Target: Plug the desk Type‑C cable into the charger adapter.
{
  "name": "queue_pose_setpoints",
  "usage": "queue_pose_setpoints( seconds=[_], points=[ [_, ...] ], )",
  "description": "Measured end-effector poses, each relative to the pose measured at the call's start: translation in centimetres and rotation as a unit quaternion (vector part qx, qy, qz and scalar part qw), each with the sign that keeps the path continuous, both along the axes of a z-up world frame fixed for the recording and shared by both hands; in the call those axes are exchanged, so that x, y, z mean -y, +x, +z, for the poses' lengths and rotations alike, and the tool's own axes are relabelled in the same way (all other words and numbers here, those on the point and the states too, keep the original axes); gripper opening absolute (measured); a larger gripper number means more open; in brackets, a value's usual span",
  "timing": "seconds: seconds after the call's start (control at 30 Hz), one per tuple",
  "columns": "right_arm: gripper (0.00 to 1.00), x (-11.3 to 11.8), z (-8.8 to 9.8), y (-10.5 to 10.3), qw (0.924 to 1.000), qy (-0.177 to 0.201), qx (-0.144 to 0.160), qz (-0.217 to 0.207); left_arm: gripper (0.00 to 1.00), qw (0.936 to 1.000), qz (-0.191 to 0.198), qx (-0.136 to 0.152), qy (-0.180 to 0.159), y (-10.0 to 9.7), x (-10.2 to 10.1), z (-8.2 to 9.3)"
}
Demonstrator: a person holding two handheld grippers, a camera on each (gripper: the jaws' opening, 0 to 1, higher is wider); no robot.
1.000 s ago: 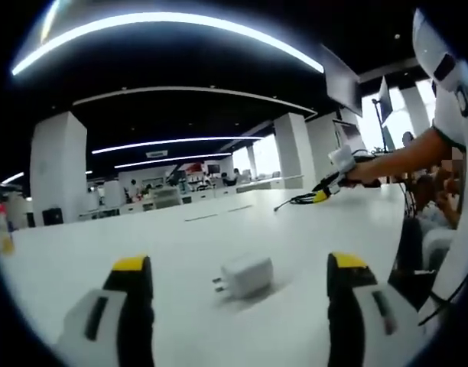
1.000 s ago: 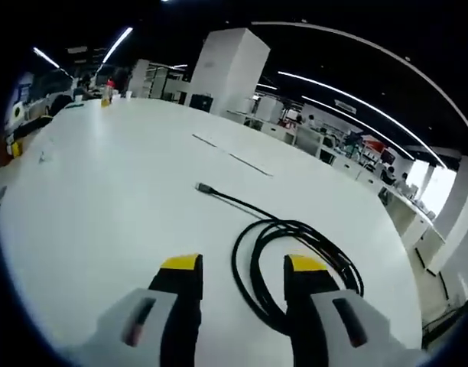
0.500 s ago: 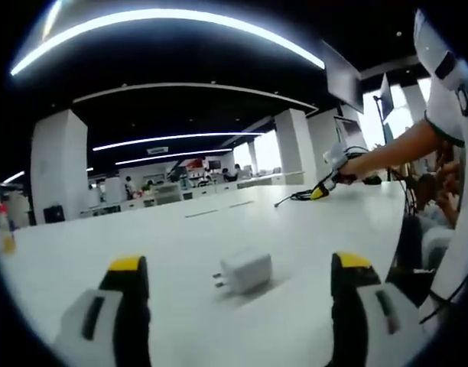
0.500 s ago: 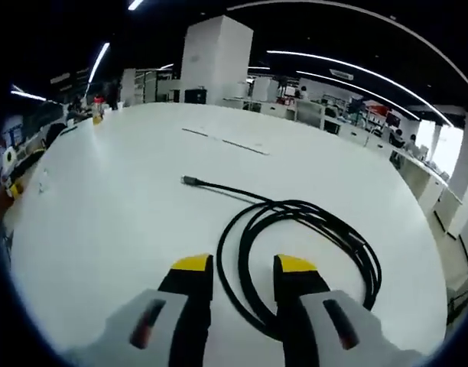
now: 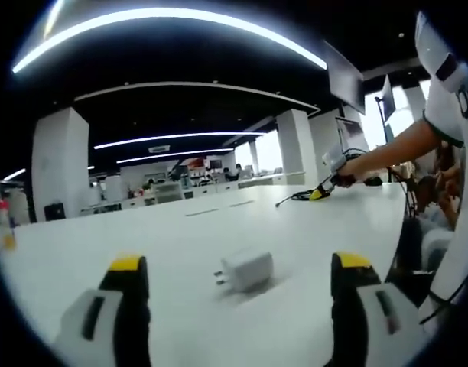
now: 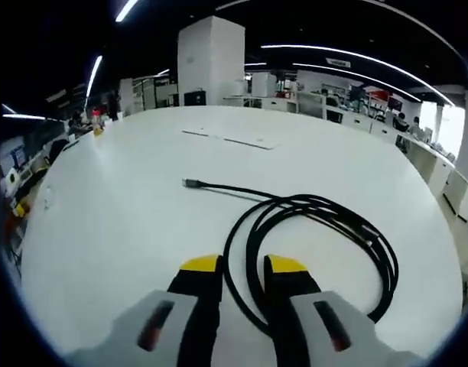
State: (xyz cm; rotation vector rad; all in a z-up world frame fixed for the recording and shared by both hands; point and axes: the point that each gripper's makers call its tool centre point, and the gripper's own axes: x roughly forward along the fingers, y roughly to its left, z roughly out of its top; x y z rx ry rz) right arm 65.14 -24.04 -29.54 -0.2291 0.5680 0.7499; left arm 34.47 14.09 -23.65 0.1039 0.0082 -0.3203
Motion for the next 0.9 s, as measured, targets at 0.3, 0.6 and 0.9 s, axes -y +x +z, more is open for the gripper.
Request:
queue_pose_setpoints(
  seconds=[0.3,0.6,0.9],
  points=[
    [0.15,-0.4,0.0,-0.5,0.9997,-0.016,-0.003,0.020,1.00,1.0000,0.000,-0.005,-0.001,0.0,0.0,-0.2],
    [0.05,-1.0,0.2,-1.8,0.9983,-0.038,0.008,0.044,1.00,1.0000,0.001,-0.004,-0.004,0.0,-0.1,0.1],
    [0.04,-0.6,0.2,-1.3,0.9961,-0.067,0.015,0.055,0.99,1.0000,0.002,-0.006,-0.007,0.0,-0.1,0.2]
  ],
)
